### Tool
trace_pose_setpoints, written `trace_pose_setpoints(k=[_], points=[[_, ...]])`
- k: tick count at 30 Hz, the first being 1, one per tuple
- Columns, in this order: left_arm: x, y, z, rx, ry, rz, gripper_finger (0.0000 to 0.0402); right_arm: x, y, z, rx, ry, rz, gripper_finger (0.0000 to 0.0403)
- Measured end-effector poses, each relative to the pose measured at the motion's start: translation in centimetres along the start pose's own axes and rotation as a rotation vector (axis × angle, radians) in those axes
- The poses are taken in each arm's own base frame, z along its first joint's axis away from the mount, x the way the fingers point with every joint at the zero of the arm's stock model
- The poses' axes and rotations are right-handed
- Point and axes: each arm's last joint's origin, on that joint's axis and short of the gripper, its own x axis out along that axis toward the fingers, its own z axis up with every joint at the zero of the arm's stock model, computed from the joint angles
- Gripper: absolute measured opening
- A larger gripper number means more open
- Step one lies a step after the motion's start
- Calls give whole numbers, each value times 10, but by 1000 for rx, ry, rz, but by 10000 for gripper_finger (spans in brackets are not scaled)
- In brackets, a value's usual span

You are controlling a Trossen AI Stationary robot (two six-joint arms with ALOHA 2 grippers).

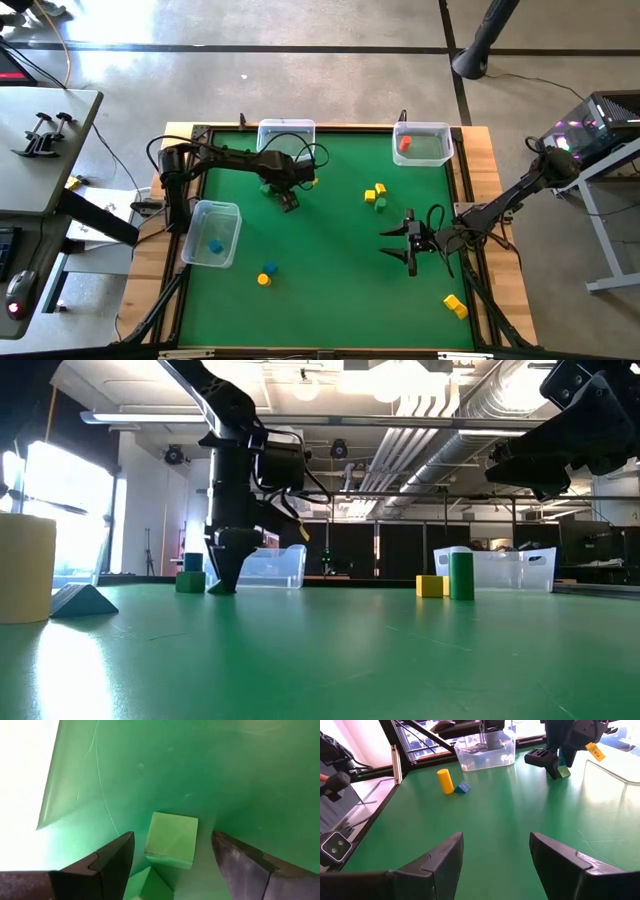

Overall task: Sort blocks by size
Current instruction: Put the green triangle block into the top left transparent bin

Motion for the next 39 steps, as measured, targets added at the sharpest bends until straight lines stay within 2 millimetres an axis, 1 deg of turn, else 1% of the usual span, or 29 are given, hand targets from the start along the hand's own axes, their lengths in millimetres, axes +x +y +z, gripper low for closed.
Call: trace_pose_setpoints(k=[3, 7, 18, 20, 23, 26, 31, 35, 39], points=[[0, 0, 0, 7, 4, -2, 245, 0, 0, 0, 0, 0, 0, 224], [1, 0, -1, 29, 7, -6, 217, 0, 0, 0, 1, 0, 0, 224], [1, 0, -2, 41, 25, -16, 116, 0, 0, 0, 2, 0, 0, 224], [0, 0, -2, 41, 22, -15, 106, 0, 0, 0, 2, 0, 0, 224], [-6, 1, -1, 45, 42, -11, 102, 0, 0, 0, 2, 0, 0, 224], [-19, 2, 5, 77, 58, -10, 105, 0, 0, 0, 2, 0, 0, 224], [-48, 3, 21, 125, -18, -15, 104, 0, 0, 0, 6, 0, 0, 224], [-70, 2, 39, 143, -150, -27, 105, 0, 0, 0, 6, 0, 0, 224], [-82, 0, 56, 160, -320, -46, 106, 0, 0, 0, 6, 0, 0, 224]])
